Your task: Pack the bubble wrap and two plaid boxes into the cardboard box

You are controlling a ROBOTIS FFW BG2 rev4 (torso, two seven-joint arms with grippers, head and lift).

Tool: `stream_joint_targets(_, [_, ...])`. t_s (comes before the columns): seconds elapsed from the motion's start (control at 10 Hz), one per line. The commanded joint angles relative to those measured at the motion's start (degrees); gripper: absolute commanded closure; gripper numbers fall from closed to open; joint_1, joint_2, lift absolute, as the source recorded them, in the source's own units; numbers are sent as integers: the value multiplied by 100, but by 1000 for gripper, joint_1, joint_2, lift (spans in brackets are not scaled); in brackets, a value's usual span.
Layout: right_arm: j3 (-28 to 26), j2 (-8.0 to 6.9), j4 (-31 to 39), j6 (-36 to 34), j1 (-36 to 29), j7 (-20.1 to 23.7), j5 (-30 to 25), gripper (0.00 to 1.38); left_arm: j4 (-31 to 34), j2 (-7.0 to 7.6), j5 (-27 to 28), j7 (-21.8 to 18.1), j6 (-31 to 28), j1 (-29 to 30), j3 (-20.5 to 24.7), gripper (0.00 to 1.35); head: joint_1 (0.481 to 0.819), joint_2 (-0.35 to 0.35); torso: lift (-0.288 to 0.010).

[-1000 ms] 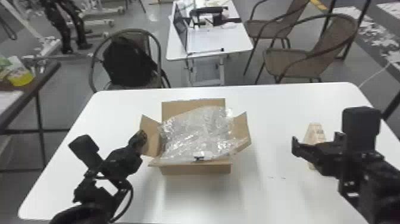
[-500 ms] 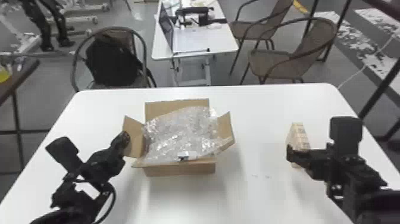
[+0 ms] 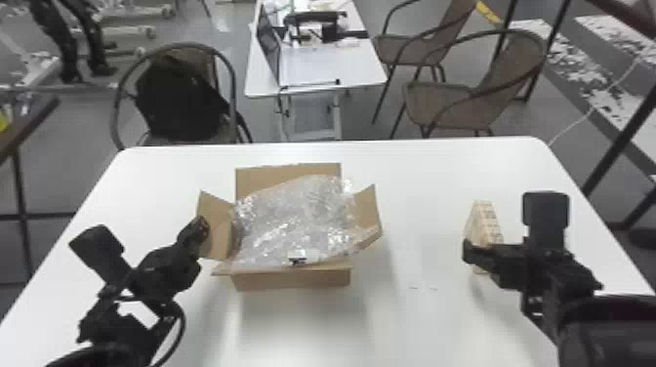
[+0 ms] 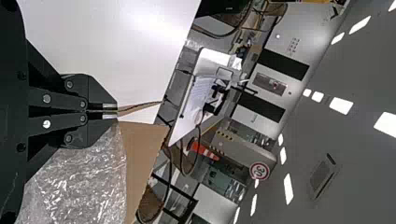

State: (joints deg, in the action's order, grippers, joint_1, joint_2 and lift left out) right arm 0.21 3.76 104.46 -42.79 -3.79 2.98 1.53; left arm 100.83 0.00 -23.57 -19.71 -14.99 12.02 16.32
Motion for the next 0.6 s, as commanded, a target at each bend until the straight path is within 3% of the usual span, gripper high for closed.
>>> stream_joint_targets(0.0, [-4, -7, -321, 95, 186, -8, 40, 395, -2, -15, -8, 2, -4, 2, -6, 1207, 695, 65, -87])
stream_joint_targets(0.1, [5, -7, -426, 95, 256, -8, 40, 748, -2, -15, -8, -7, -4, 2, -15, 1207, 695, 65, -87])
stream_joint_targets(0.2, [5, -7, -506, 95, 300, -8, 40, 897, -2, -15, -8, 2, -4, 2, -15, 1207, 695, 64, -87])
stream_joint_targets(0.4, [14, -16, -514, 86, 291, -16, 58, 1085, -2, -15, -8, 2, 5, 11, -6, 1207, 695, 63, -87])
stream_joint_targets(0.5, [32, -33, -514, 78, 291, -8, 40, 1085, -2, -15, -8, -7, 5, 11, -6, 1207, 695, 63, -87])
